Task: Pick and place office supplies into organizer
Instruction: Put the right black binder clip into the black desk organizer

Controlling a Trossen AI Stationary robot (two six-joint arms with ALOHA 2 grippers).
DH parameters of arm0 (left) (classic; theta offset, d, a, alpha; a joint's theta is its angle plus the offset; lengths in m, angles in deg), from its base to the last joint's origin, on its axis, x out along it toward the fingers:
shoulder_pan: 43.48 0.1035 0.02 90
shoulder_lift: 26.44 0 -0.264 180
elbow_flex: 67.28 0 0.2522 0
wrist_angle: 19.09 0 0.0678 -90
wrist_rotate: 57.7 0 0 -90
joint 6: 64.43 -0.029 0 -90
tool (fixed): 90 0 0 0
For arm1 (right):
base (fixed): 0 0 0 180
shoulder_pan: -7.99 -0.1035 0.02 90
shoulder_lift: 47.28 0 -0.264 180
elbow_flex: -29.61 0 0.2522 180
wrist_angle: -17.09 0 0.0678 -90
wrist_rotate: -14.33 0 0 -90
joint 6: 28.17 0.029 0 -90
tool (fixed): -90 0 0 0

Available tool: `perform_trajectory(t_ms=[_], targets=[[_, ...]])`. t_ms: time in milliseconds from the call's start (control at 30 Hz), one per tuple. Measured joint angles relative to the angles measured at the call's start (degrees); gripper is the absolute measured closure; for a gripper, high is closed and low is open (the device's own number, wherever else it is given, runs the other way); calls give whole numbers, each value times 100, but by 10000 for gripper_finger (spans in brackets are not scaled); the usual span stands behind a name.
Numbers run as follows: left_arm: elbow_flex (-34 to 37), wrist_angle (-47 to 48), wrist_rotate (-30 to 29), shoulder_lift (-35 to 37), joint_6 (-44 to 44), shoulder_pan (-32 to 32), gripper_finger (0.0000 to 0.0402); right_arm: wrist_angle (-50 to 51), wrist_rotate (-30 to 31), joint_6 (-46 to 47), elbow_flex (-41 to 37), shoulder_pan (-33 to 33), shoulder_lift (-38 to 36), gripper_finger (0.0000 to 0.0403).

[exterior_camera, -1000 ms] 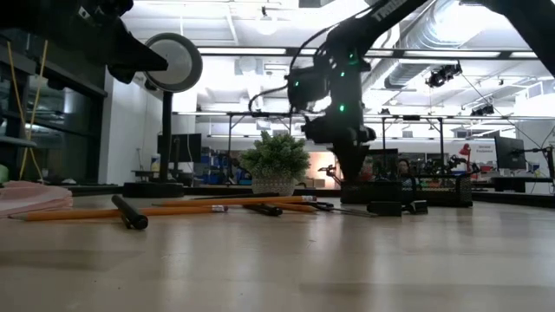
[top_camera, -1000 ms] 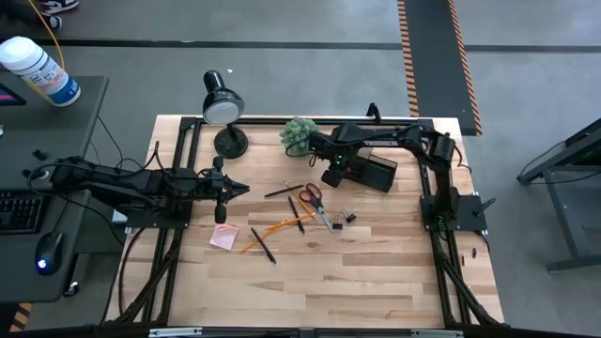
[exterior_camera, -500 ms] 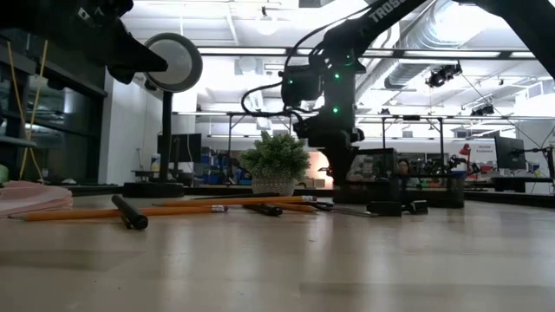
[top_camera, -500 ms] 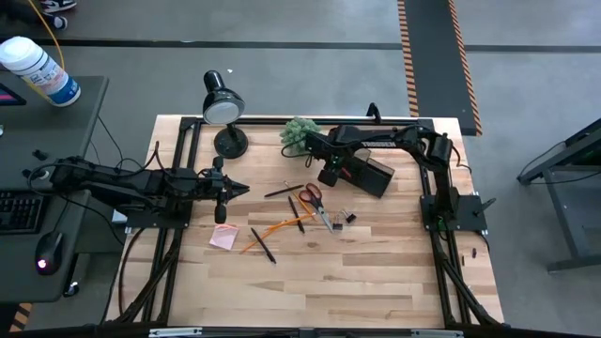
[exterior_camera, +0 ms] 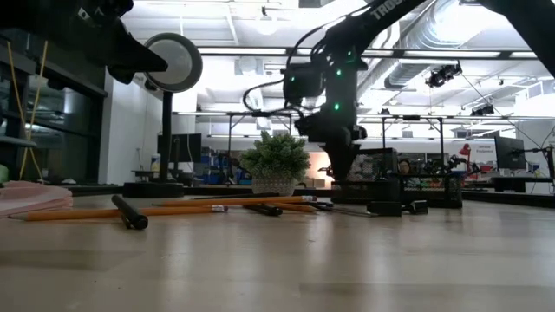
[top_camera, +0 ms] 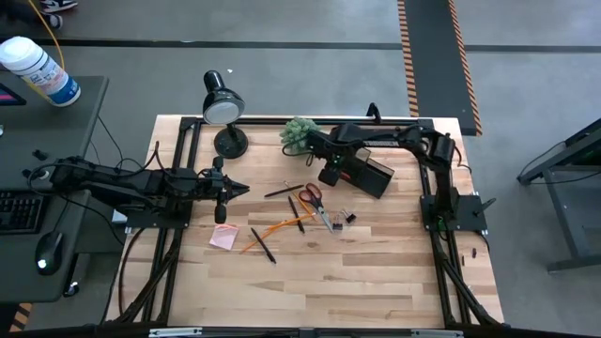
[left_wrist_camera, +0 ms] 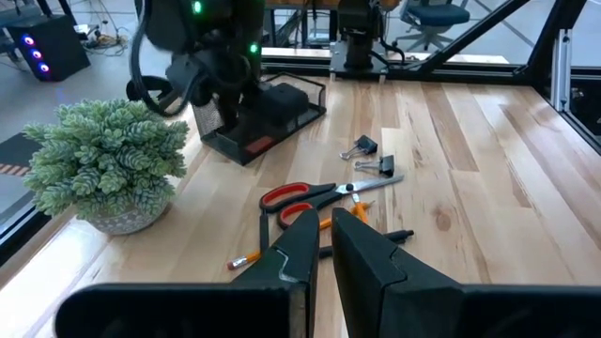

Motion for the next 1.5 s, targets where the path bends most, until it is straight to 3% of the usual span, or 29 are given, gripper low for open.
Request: perform_trajectory(t_ms=[233,333,600,733,900,1133,1500], targets=[[0,1,0,0,1,-1,378,814,70,580,4,-110,-460,284],[0,1,0,0,1,0,378,1118,-251,922,7,-305,-618,284],[0,68,2,0,1,-1,378,1549,-633,2227,-87,-1258,-629,284],[0,93,2,0,-3,-1,378,1728,-510,2861,-90,-1768,-629,284],[0,93,2,0,-1,0,378,1306,-517,3424,-277,-2115,-629,284],[0,88,2,0,-1,-1,378,902,-551,3876,-1114,-2227,-629,284],[0,78,4,0,132,1,378,170,-952,3763,-1690,-2015,-629,284]])
